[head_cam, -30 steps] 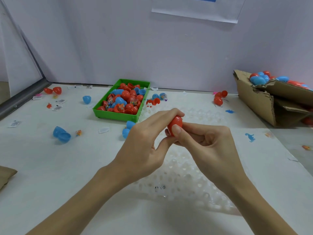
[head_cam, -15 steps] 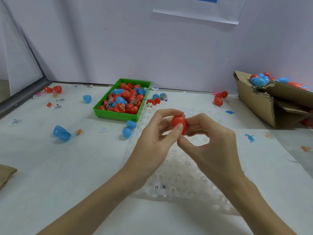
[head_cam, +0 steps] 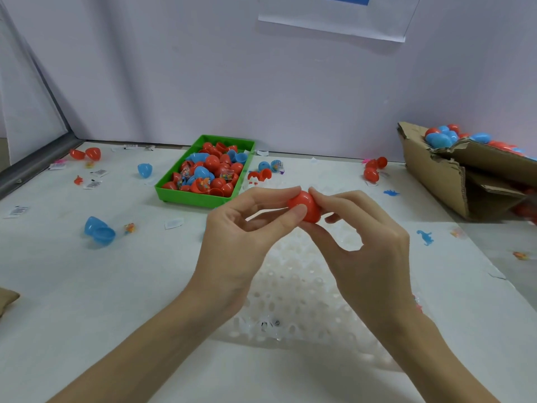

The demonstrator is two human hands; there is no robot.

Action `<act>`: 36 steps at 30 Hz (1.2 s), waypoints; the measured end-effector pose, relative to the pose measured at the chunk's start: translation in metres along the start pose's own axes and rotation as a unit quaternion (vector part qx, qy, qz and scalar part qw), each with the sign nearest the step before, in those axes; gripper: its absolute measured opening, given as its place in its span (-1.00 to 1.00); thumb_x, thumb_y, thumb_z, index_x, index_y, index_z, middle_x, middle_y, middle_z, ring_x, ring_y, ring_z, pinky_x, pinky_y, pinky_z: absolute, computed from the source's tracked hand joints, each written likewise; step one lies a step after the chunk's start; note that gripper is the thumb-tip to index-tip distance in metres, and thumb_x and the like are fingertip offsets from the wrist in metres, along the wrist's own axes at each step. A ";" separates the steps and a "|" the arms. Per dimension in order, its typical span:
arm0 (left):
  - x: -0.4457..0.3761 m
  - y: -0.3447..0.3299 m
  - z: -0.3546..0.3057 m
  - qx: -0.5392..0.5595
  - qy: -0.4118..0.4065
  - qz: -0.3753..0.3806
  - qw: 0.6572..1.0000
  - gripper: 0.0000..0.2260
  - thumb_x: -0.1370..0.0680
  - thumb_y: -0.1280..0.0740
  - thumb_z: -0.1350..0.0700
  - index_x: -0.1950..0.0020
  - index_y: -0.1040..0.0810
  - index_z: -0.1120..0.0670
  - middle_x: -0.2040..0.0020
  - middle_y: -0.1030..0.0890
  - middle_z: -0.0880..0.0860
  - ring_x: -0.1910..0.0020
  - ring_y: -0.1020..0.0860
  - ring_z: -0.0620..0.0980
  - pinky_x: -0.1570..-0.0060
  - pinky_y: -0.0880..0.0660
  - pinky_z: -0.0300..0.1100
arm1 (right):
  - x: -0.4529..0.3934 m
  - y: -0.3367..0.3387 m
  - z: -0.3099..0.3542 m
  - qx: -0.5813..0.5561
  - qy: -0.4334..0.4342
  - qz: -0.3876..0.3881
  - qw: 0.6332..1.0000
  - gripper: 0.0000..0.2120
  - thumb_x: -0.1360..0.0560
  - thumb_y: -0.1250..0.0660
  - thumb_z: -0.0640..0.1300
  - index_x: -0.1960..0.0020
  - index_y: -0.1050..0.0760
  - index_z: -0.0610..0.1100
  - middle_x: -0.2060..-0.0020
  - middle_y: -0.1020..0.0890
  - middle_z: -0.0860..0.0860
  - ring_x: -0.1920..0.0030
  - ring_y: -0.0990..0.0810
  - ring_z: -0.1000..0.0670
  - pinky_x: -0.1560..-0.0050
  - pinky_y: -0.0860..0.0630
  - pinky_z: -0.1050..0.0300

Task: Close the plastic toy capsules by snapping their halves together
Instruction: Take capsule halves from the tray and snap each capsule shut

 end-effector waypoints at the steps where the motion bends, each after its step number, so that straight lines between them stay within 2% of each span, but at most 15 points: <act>1: 0.000 0.001 0.000 -0.005 -0.002 0.003 1.000 -0.76 -0.42 -0.58 0.10 -0.07 -0.76 -0.01 0.00 -0.77 -0.02 -0.03 -0.74 -0.04 0.00 -0.61 -0.34 | 0.000 0.001 0.000 0.002 0.000 0.002 1.000 -0.62 -0.43 -0.59 -0.17 -0.21 -0.67 -0.20 0.05 -0.69 -0.04 0.12 -0.59 0.08 -0.02 -0.51 0.44; 5: 0.002 0.001 -0.001 -0.042 -0.027 0.009 0.999 -0.82 -0.49 -0.57 0.21 -0.06 -0.72 0.06 0.04 -0.76 -0.01 -0.02 -0.74 -0.02 0.01 -0.63 -0.31 | 0.001 -0.001 0.002 -0.002 -0.012 0.015 1.000 -0.65 -0.43 -0.58 -0.15 -0.19 -0.68 -0.19 0.09 -0.68 -0.02 0.14 -0.58 0.08 0.01 -0.50 0.43; 8: 0.002 -0.002 0.001 -0.030 -0.012 0.007 0.999 -0.80 -0.47 -0.57 0.15 -0.09 -0.71 0.06 0.01 -0.76 -0.01 -0.05 -0.73 -0.02 -0.04 -0.63 -0.28 | 0.001 0.000 0.001 -0.005 -0.016 0.019 1.000 -0.65 -0.43 -0.59 -0.15 -0.19 -0.68 -0.19 0.08 -0.67 -0.03 0.13 -0.57 0.09 -0.01 -0.49 0.44; 12: 0.000 -0.002 0.006 0.056 0.044 0.014 0.997 -0.71 -0.42 -0.54 0.04 -0.11 -0.75 0.06 -0.05 -0.75 0.09 -0.13 -0.71 0.05 -0.15 -0.64 -0.14 | 0.000 0.001 -0.001 0.000 -0.014 0.007 1.000 -0.62 -0.44 -0.59 -0.18 -0.24 -0.66 -0.19 0.05 -0.67 -0.04 0.09 -0.54 0.12 -0.04 -0.46 0.46; 14: -0.001 -0.001 0.006 0.076 0.057 0.021 0.995 -0.71 -0.39 -0.56 0.04 -0.09 -0.76 0.05 -0.06 -0.75 0.12 -0.15 -0.71 0.06 -0.17 -0.63 -0.14 | 0.001 0.000 -0.001 0.000 -0.007 0.005 1.000 -0.61 -0.46 -0.58 -0.18 -0.27 -0.65 -0.18 0.04 -0.67 -0.05 0.07 -0.53 0.14 -0.03 -0.46 0.46; 17: -0.002 0.000 0.006 0.050 0.054 0.018 0.997 -0.69 -0.36 -0.58 0.02 -0.08 -0.76 0.02 -0.02 -0.76 0.10 -0.11 -0.72 0.04 -0.21 -0.62 -0.14 | 0.002 -0.001 0.000 0.007 0.005 0.012 1.000 -0.58 -0.46 -0.57 -0.18 -0.29 -0.63 -0.17 0.04 -0.67 -0.05 0.06 -0.51 0.17 -0.01 -0.46 0.48; 19: -0.003 0.001 0.004 0.024 0.040 0.020 0.999 -0.73 -0.39 -0.57 0.03 -0.08 -0.76 0.02 0.01 -0.77 0.08 -0.07 -0.73 0.01 -0.17 -0.63 -0.18 | 0.002 -0.002 0.000 0.023 0.010 0.019 1.000 -0.58 -0.45 -0.57 -0.15 -0.28 -0.64 -0.17 0.05 -0.68 -0.04 0.08 -0.52 0.15 -0.01 -0.47 0.48; 23: -0.003 0.002 0.004 -0.033 0.020 0.034 0.999 -0.81 -0.50 -0.54 0.12 -0.11 -0.71 0.04 0.03 -0.77 0.03 -0.03 -0.74 -0.01 -0.04 -0.60 -0.32 | 0.002 -0.002 0.000 0.043 0.009 0.031 0.999 -0.62 -0.42 -0.58 -0.11 -0.20 -0.68 -0.21 0.08 -0.70 -0.06 0.14 -0.60 0.05 0.00 -0.51 0.39; 28: -0.002 -0.002 0.005 -0.011 0.037 0.062 0.997 -0.79 -0.50 -0.52 0.10 -0.12 -0.67 0.06 -0.01 -0.77 0.06 -0.07 -0.73 0.00 -0.06 -0.60 -0.32 | 0.001 -0.001 -0.001 0.032 0.002 0.037 0.999 -0.70 -0.41 -0.59 -0.04 -0.04 -0.68 -0.19 0.11 -0.64 0.00 0.13 -0.50 0.16 0.02 -0.45 0.47; 30: -0.001 -0.002 0.007 -0.011 0.050 0.062 0.997 -0.77 -0.48 -0.56 0.16 -0.11 -0.67 0.05 -0.01 -0.77 0.05 -0.06 -0.74 0.01 -0.04 -0.61 -0.30 | 0.001 -0.003 -0.003 0.030 -0.002 0.045 0.999 -0.69 -0.40 -0.59 -0.02 -0.03 -0.65 -0.18 0.09 -0.61 0.00 0.10 -0.48 0.17 0.01 -0.44 0.48; 33: -0.003 0.000 0.010 0.003 0.095 0.083 0.992 -0.76 -0.50 -0.54 0.21 -0.14 -0.66 0.06 -0.04 -0.76 0.13 -0.10 -0.73 0.09 -0.13 -0.63 -0.17 | 0.000 -0.005 -0.007 0.009 -0.012 0.062 0.998 -0.58 -0.38 -0.60 0.03 -0.14 -0.63 -0.15 0.01 -0.61 0.00 0.06 -0.52 0.15 -0.03 -0.48 0.40; 36: -0.003 -0.003 0.009 0.095 0.156 0.132 0.974 -0.70 -0.52 -0.48 0.23 -0.25 -0.60 0.15 -0.13 -0.72 0.26 -0.17 -0.70 0.20 -0.20 -0.62 -0.10 | -0.003 -0.007 -0.004 -0.030 0.014 0.097 0.995 -0.40 -0.41 -0.57 0.01 -0.39 -0.54 -0.15 -0.20 -0.62 0.00 -0.18 -0.59 0.11 -0.21 -0.50 0.33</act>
Point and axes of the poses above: each hand's wrist, its own x-axis away from the middle knuckle, its own y-axis out of the back of the hand, z = x × y, the point moved 5 cm from there along -x, towards the middle knuckle
